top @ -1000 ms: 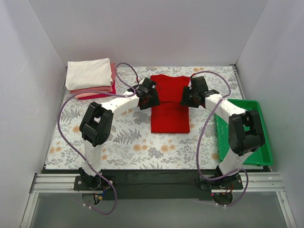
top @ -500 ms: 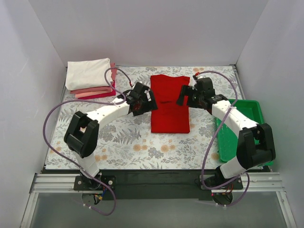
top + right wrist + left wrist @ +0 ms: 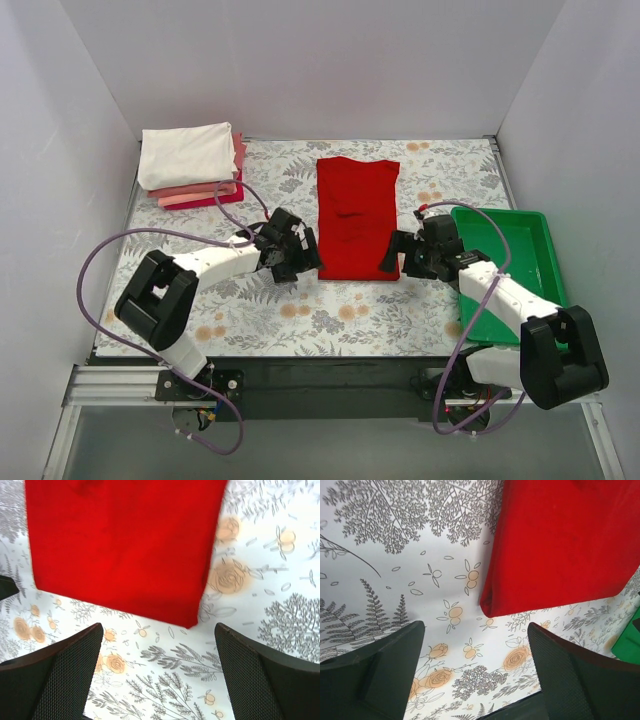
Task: Fold and stack the t-shirts
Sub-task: Fold the tshirt
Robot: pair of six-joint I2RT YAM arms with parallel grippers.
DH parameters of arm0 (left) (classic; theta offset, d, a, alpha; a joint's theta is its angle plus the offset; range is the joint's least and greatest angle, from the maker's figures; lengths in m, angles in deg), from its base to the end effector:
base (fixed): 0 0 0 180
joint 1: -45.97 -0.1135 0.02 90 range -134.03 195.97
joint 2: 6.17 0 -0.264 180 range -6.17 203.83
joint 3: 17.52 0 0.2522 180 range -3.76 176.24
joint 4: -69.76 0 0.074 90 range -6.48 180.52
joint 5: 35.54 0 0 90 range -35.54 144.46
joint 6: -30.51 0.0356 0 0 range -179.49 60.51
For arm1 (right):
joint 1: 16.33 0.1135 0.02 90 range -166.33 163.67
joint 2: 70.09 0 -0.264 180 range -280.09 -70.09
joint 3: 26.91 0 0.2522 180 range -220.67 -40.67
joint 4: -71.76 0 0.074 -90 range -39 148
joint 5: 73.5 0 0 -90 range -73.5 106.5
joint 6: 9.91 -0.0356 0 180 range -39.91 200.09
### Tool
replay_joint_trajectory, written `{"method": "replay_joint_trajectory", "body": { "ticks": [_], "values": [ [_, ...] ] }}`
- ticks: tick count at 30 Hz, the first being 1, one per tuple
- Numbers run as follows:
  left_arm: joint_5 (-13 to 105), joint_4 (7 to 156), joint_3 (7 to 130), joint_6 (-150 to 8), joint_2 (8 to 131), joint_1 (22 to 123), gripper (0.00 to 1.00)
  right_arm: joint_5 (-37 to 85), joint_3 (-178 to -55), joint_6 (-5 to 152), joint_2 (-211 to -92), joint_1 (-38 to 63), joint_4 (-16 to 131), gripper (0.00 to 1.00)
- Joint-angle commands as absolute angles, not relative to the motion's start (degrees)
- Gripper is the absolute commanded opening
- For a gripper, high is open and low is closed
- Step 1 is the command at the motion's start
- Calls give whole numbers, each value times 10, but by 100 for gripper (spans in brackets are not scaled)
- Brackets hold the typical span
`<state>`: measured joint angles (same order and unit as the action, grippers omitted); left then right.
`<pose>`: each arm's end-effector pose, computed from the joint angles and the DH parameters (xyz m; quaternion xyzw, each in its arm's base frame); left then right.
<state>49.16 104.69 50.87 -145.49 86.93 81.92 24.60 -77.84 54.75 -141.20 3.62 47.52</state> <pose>0.2561 -0.1898 0.1772 -0.3968 0.8787 -0.2504 0.0879 0.2326 0.0898 0.1998 0.0159 0.9199 0.2089 0.3315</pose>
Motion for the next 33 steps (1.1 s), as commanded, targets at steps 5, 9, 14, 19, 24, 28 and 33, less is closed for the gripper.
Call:
{"method": "replay_joint_trajectory", "body": {
  "ticks": [5, 9, 14, 19, 24, 28, 33],
  "values": [
    [452, 1006, 503, -1459, 879, 824, 64, 210, -744, 507, -1391, 35, 492, 98],
    [448, 1003, 508, -1458, 902, 824, 57, 201, -741, 500, -1395, 36, 492, 94],
    [447, 1001, 513, -1459, 923, 829, 48, 201, -739, 494, -1405, 35, 507, 84],
    [455, 1004, 523, -1457, 951, 829, 21, 208, -741, 496, -1424, 34, 512, 68],
    [455, 1007, 520, -1460, 960, 830, 0, 205, -742, 497, -1444, 34, 517, 60],
    [457, 1007, 519, -1456, 964, 831, 0, 212, -748, 499, -1466, 34, 527, 54],
    [464, 1007, 514, -1455, 962, 831, 0, 215, -756, 501, -1499, 34, 542, 46]
  ]
}}
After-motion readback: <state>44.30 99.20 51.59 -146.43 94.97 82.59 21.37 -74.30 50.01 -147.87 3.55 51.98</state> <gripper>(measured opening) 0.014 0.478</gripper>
